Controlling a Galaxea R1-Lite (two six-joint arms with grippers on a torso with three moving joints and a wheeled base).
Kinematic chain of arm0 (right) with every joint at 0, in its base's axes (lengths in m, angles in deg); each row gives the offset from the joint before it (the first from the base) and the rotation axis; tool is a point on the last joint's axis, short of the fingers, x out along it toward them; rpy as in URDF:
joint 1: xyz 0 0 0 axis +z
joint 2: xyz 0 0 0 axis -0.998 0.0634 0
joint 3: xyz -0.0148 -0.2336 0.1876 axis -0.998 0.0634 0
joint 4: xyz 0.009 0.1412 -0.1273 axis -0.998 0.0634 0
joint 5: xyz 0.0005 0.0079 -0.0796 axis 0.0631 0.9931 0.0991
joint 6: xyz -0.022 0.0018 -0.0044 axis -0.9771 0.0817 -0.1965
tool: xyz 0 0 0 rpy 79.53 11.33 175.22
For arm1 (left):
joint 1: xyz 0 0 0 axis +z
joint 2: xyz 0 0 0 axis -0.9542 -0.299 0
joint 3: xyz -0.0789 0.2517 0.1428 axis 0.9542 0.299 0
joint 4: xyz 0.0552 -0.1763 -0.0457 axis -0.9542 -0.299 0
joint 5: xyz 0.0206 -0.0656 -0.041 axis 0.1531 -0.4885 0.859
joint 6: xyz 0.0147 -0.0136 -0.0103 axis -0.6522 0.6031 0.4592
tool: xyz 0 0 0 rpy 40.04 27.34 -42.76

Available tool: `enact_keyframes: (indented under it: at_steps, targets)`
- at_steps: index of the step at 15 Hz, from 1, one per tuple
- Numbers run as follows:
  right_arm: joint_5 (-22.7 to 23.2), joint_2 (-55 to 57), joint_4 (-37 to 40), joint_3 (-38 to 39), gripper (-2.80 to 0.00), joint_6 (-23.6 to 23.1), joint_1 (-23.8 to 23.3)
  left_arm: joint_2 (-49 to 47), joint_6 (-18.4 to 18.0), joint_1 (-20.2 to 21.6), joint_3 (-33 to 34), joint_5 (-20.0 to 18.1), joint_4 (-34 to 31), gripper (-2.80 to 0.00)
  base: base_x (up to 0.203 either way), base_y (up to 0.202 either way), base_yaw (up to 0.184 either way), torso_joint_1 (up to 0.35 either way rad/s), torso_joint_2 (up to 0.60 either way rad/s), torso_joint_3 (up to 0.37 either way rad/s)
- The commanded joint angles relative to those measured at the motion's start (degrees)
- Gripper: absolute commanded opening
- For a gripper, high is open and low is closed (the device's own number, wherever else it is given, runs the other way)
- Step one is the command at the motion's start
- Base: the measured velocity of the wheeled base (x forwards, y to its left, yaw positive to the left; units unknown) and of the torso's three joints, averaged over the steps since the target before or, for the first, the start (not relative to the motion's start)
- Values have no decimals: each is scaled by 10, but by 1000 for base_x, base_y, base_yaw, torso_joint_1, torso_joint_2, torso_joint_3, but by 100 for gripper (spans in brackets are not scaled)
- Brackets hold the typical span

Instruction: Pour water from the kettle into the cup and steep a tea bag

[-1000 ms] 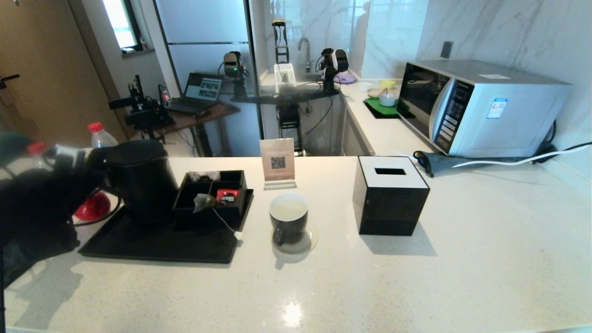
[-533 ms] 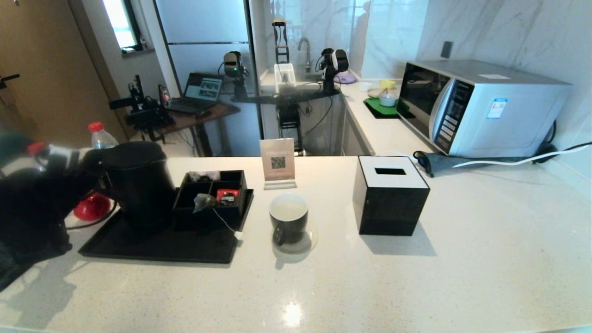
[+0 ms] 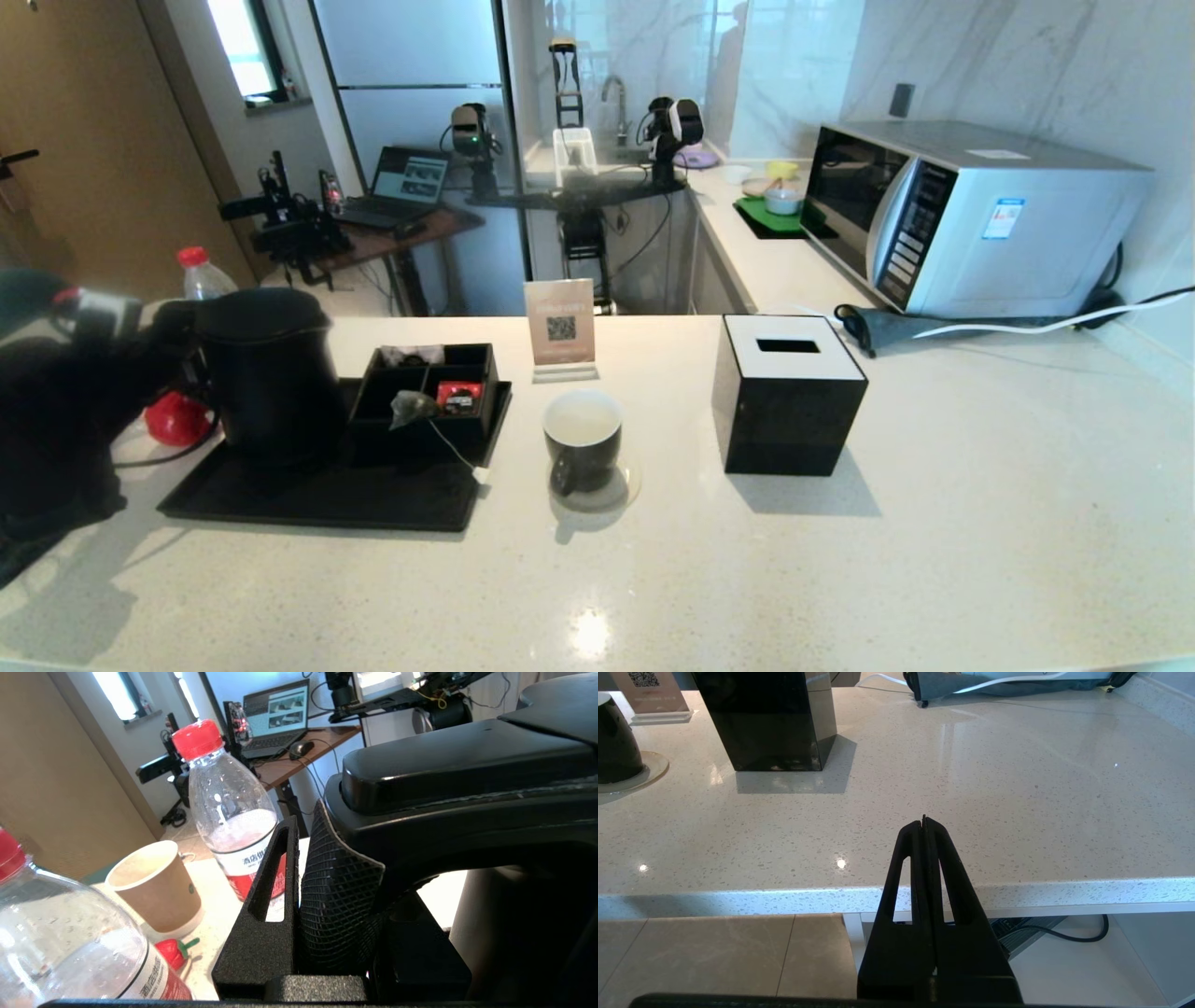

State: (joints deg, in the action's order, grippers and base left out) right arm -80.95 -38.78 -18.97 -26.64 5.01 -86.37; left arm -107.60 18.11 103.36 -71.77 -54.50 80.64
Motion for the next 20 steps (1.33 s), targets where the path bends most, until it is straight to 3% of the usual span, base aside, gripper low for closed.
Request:
enact_keyframes:
  at_steps: [1,4,12,20]
  targets:
    - [0,1,0,0,-280,0,0,19,1,1,16,-1,29,-280,0,0,0,0,0,0]
    - [0,1,0,0,-280,0,0,29,14,1,15,17,29,-280,0,0,0,0,0,0]
    - [0,1,0,0,-280,0,0,66,44,1,33,19,29,-280,0,0,0,0,0,0]
    - [0,1,0,0,-280,0,0,144,59,17,116,18,29,-280,0,0,0,0,0,0]
